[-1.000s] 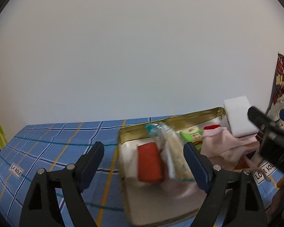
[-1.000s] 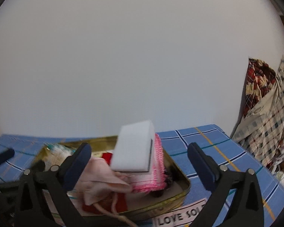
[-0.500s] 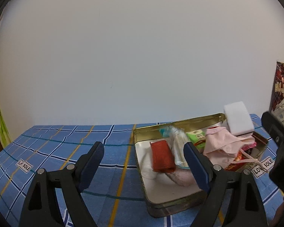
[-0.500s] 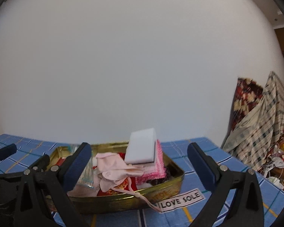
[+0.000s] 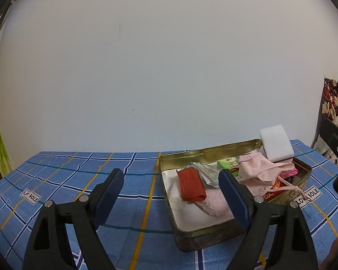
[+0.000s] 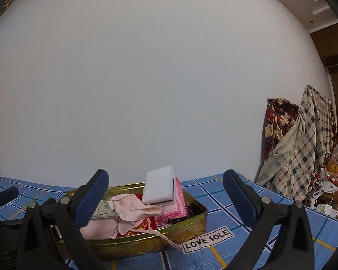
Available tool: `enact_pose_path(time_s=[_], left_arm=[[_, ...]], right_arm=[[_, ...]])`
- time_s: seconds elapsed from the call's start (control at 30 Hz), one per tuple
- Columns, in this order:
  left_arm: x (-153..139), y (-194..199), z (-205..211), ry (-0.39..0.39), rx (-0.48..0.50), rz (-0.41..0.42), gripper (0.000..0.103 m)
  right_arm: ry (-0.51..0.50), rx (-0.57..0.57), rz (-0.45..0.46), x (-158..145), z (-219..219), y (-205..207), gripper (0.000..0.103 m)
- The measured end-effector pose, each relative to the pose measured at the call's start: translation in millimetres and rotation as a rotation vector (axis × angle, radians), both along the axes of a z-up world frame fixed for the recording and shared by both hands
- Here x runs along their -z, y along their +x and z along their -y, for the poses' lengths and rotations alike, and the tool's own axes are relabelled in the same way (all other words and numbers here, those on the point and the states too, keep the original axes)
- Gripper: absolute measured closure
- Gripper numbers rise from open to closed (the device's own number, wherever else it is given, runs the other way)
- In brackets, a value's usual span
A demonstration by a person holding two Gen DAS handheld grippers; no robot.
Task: Organize soft objects
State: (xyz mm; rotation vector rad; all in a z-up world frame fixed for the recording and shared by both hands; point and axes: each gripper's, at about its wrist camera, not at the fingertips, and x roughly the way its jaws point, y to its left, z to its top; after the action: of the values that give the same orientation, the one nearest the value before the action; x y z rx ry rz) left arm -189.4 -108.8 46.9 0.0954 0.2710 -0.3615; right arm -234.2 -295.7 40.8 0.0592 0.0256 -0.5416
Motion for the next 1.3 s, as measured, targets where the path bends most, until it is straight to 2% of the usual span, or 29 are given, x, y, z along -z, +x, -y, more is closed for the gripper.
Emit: enact_pose_path(time_s=[1.3], left_arm=[[3.3,4.8,4.5,0.004,-0.031,-0.017,0.014]], right_arm=[[-0.034,-0.002,-0.009,0.3,-2.5,0.2,0.0]])
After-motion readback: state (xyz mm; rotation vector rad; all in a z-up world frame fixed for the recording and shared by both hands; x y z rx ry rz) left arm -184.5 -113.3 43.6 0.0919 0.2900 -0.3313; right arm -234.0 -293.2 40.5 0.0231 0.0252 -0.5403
